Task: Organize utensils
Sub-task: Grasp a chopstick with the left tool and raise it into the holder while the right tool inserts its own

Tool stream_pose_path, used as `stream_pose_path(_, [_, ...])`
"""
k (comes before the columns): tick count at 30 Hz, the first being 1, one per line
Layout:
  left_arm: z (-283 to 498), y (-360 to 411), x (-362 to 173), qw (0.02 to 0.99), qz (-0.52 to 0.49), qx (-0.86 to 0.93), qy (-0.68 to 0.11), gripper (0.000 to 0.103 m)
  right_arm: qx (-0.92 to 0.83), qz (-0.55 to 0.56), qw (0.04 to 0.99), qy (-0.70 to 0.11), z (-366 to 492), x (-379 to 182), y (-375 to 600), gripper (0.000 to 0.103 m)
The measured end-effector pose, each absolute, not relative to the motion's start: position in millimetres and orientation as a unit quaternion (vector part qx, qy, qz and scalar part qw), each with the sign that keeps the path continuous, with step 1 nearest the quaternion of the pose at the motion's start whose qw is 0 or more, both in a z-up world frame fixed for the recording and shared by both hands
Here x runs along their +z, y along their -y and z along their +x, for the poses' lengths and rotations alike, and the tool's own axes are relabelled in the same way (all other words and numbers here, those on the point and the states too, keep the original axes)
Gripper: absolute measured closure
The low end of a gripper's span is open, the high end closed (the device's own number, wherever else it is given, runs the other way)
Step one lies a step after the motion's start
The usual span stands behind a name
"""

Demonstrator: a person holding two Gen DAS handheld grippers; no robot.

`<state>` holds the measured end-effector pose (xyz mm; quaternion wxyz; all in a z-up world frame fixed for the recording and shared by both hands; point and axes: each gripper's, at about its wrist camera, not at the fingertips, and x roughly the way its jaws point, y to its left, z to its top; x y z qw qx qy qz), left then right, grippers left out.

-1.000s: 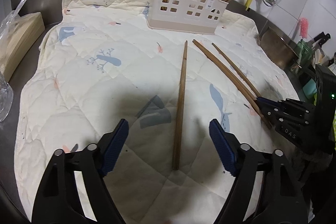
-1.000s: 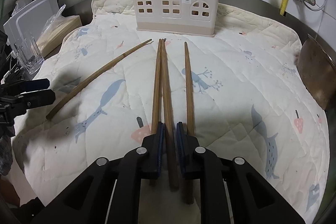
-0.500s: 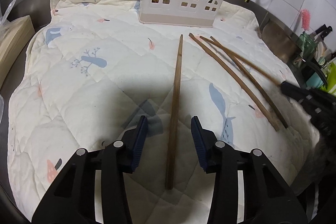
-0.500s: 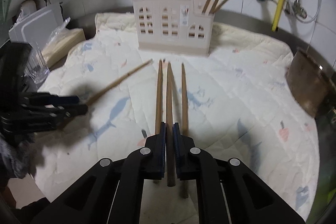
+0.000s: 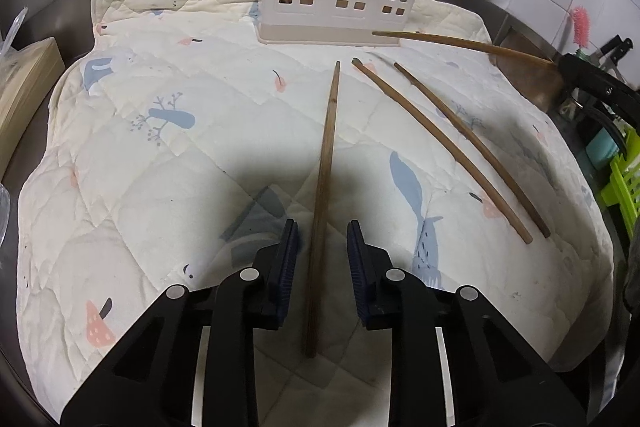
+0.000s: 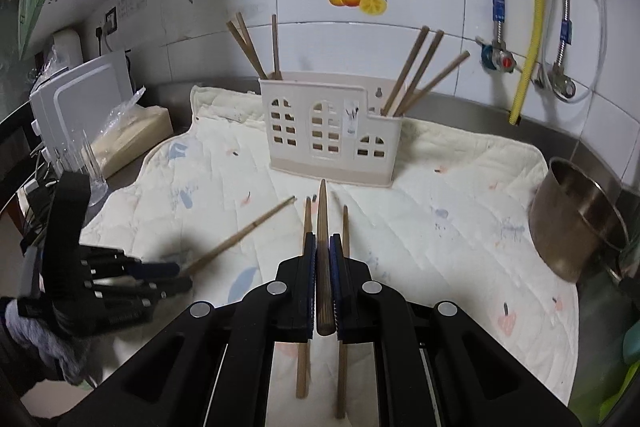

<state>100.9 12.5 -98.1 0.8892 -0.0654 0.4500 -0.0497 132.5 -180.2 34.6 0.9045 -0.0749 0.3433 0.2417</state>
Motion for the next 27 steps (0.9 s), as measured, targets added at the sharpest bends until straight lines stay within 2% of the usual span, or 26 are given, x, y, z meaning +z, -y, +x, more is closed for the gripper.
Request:
stream_pose_path(3, [102,-12,-98,0.889,-0.060,-0.051,-0.451,0.079,0.240,-0.077,0.902,-0.349,134,34,178,0.096])
stream_pose_path(5, [103,-11,-98,0.890,-0.056,-0.047,-0.451,0.085,0.241,-0.078,0.899,-0.357,133,29,178,0.096])
stream_pose_path(7, [103,-14,-97,0.889,-0.059,-0.048,-0.451,0.095,0.242,-0.080,0.896,-0.364,131,24,178,0.096])
stream_pose_path(27, [107,-27,0,0.928,-0.077,-0.094,-0.353,0.097,0.255,-0.058,0.908,-0.328,145,60,175,0.096])
